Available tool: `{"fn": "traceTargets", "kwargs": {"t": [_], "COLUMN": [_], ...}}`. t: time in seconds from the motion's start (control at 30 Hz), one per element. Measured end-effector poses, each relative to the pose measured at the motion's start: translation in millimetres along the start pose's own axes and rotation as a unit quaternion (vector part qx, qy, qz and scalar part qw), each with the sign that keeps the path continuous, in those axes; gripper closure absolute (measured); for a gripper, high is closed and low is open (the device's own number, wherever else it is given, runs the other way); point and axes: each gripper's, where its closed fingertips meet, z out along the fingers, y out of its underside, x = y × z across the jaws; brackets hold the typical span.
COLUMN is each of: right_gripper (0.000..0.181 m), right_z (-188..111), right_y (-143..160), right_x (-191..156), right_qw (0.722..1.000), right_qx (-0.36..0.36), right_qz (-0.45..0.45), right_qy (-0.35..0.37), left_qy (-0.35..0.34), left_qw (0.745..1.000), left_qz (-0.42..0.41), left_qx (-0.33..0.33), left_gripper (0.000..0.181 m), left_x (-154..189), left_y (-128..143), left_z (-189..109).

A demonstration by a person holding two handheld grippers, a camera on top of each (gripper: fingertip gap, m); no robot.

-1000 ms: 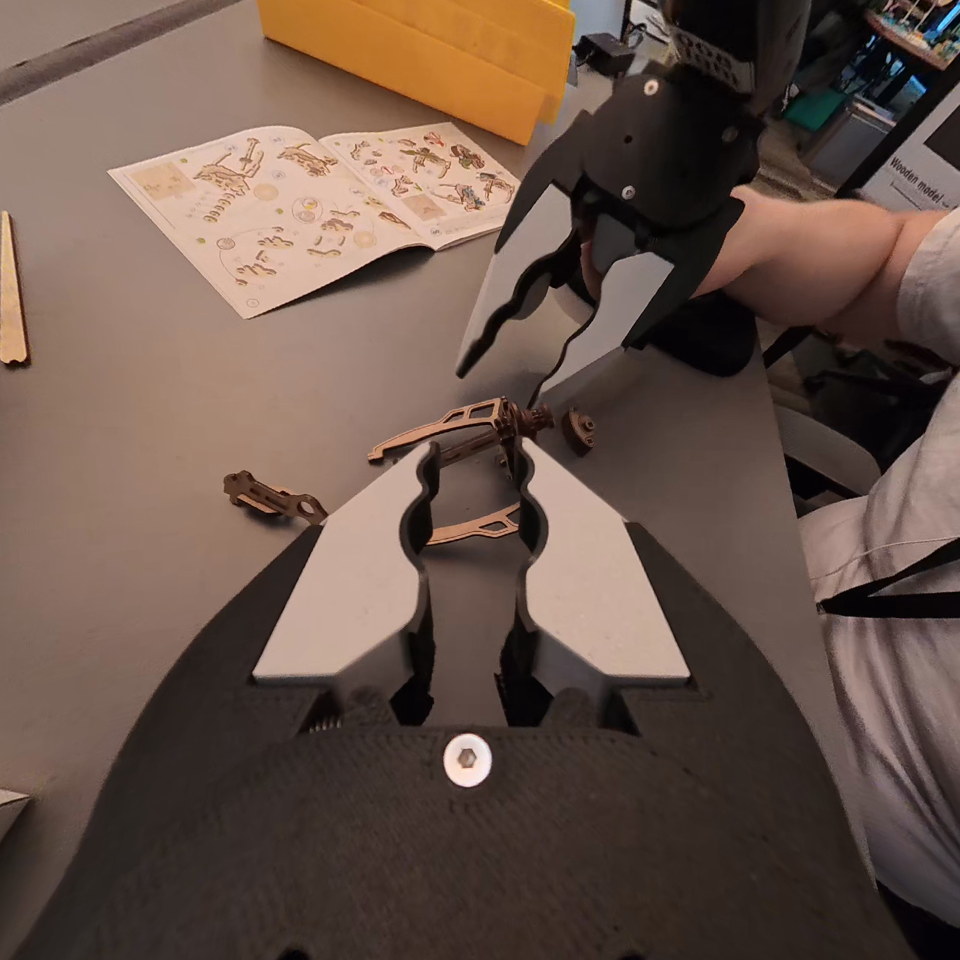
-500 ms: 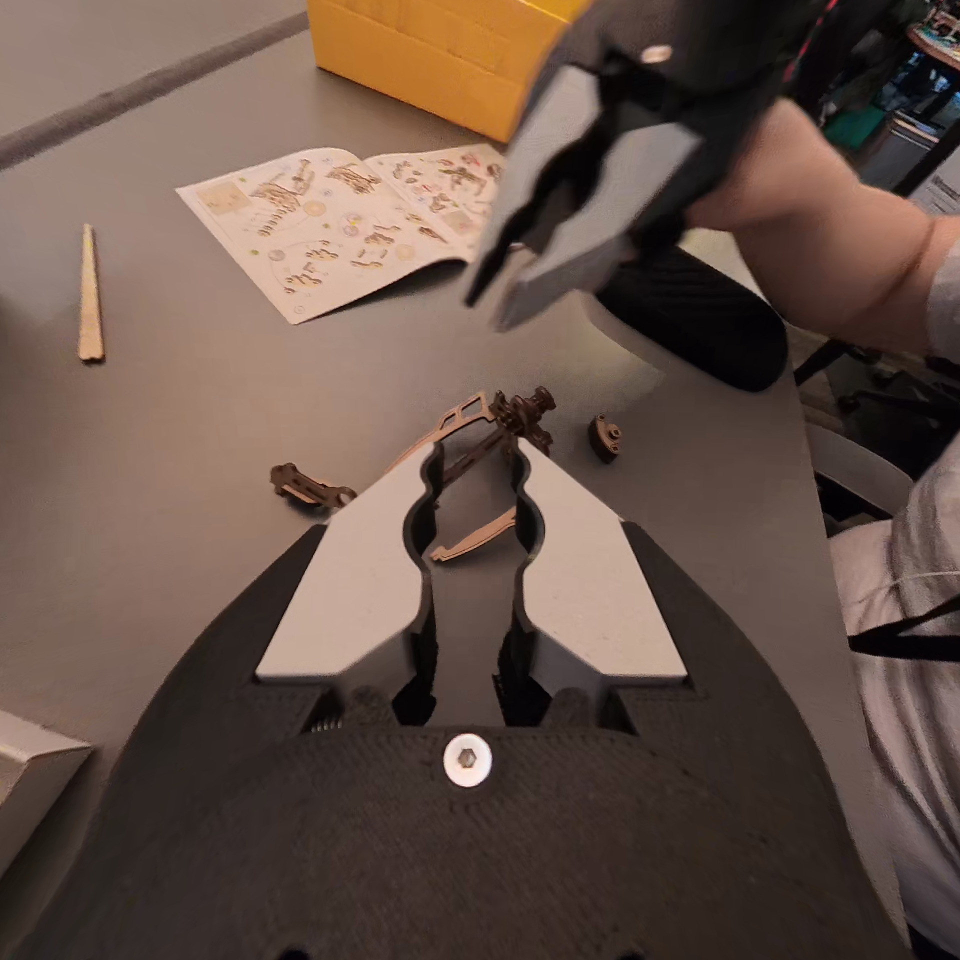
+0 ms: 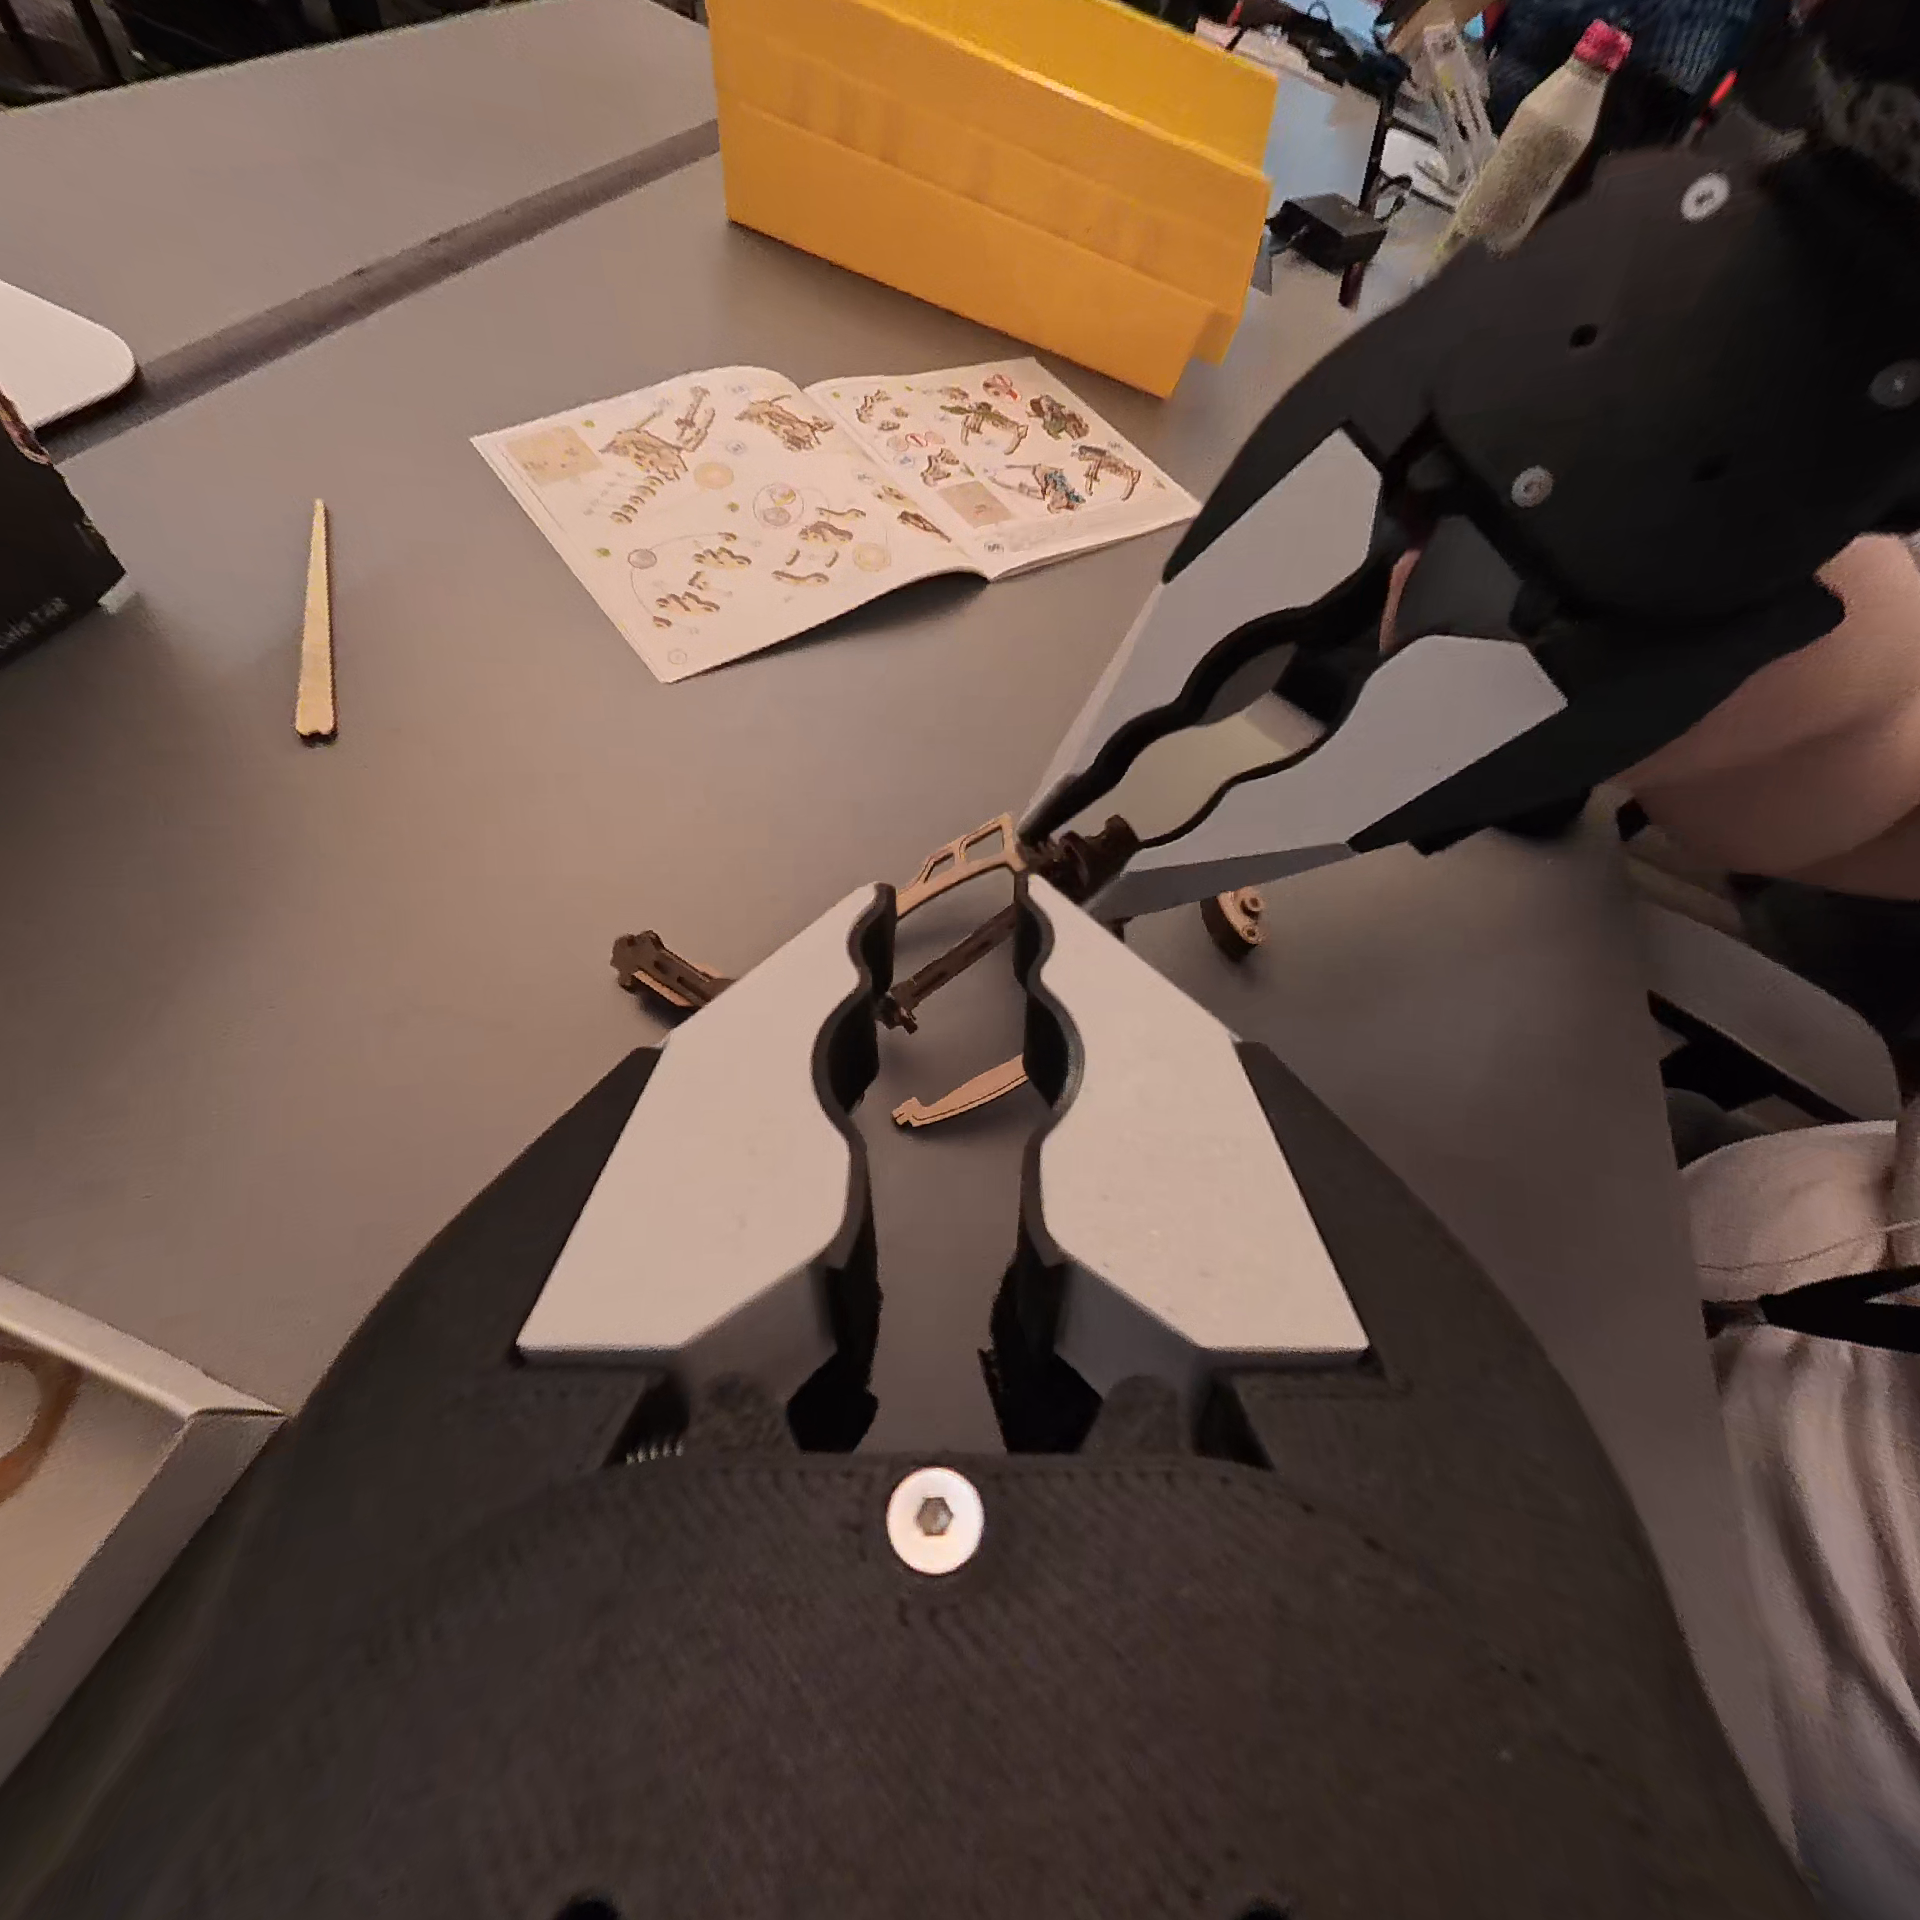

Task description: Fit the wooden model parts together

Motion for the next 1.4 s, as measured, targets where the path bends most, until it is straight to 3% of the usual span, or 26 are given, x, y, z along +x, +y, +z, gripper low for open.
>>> {"fn": "traceTargets", "kwargs": {"t": [0.13,0.2,0.47,0.57,0.67,0.93,1.07,1.13,1.3,1.4], "right_gripper": [0.155,0.166,0.166,0.166,0.166,0.167,0.166,0.154,0.147,0.147], "right_z": [3.0,3.4,-0.5,3.3,-0.9,-2.7,3.9,1.5,-45.5,-60.3], "right_y": [6.2,9.3,15.3,13.2,14.0,18.2,8.9,5.2,0.6,41.8], "right_x": [3.2,5.5,28.3,30.2,20.7,36.5,55.4,61.1,57.3,19.5], "right_qw": [1.0,1.0,0.991,0.972,0.941,0.87,0.877,0.889,0.914,0.914], "right_qx": [-0.014,-0.015,0.007,0.044,0.07,0.091,0.105,0.11,0.2,0.187], "right_qz": [0.013,-0.009,-0.132,-0.215,-0.263,-0.378,-0.38,-0.368,-0.309,-0.287], "right_qy": [0.019,0.022,-0.017,-0.08,-0.202,-0.302,-0.276,-0.25,-0.17,-0.217], "left_qy": [0.0,0.001,0.009,0.012,0.015,0.028,0.029,0.03,0.042,0.051], "left_qw": [1.0,1.0,1.0,1.0,1.0,0.999,0.999,0.999,0.999,0.999], "left_qz": [-0.009,-0.011,-0.005,-0.004,-0.004,-0.016,-0.022,-0.022,-0.015,-0.008], "left_qx": [0.012,0.01,-0.004,-0.012,-0.014,-0.011,-0.013,-0.012,-0.01,-0.016], "left_gripper": [0.162,0.162,0.163,0.163,0.163,0.163,0.163,0.162,0.162,0.162], "left_x": [-2.0,-1.8,1.9,2.1,2.9,0.8,-1.3,-0.1,8.8,16.3], "left_y": [-3.9,-3.3,1.5,5.3,6.1,8.9,11.0,10.4,7.0,8.1], "left_z": [-3.3,-3.3,0.6,3.2,4.1,5.1,6.0,5.6,5.6,9.9]}}
